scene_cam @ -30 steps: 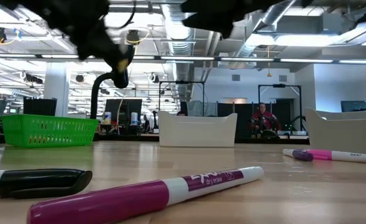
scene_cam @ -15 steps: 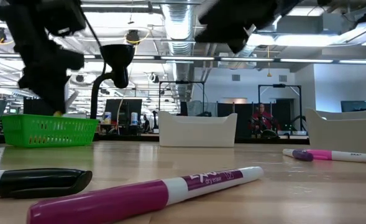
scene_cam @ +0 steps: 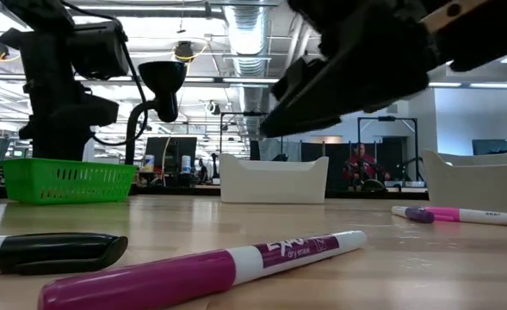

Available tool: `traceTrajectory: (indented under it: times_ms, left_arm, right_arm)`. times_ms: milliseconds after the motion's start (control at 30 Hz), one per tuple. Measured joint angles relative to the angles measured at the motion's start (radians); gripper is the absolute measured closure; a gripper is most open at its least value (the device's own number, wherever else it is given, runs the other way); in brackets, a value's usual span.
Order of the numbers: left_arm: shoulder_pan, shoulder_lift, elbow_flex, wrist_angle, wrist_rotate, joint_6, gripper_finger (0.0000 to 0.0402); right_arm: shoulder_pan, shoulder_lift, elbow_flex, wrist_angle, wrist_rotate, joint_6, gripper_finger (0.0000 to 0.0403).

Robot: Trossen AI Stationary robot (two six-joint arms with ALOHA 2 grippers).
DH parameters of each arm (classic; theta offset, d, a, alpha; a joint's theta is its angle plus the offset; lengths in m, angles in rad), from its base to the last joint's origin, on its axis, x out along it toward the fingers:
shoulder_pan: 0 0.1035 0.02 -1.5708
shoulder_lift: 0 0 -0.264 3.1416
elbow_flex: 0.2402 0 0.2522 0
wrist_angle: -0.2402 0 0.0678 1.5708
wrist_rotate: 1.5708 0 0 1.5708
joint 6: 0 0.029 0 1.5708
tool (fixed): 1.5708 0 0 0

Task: Pick & Place Markers
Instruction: Put the small yellow highlighter pen into the green bin, then put the small violet marker pen into the gray bin

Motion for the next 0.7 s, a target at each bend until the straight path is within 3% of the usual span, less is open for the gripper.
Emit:
traceTrajectory:
  times_ms: [300,533,700]
  left_arm:
    - [0.0,-0.019,0.0,0.073,-0.051,0.025,0.0255]
    - [-0.001,-0.051,0.0,0.125,-0.053,0.025,0.026]
    - [-0.001,-0.068,0.0,0.155,-0.052,0.025,0.0267]
  right_arm:
    - [0.041,0.124,0.006,0.034,-0.032,-0.001,0.0261]
    - [0.032,0.172,0.015,0.042,-0.029,-0.022,0.0267]
    - [0.03,0.179,0.016,0.009,-0.012,-0.063,0.0308]
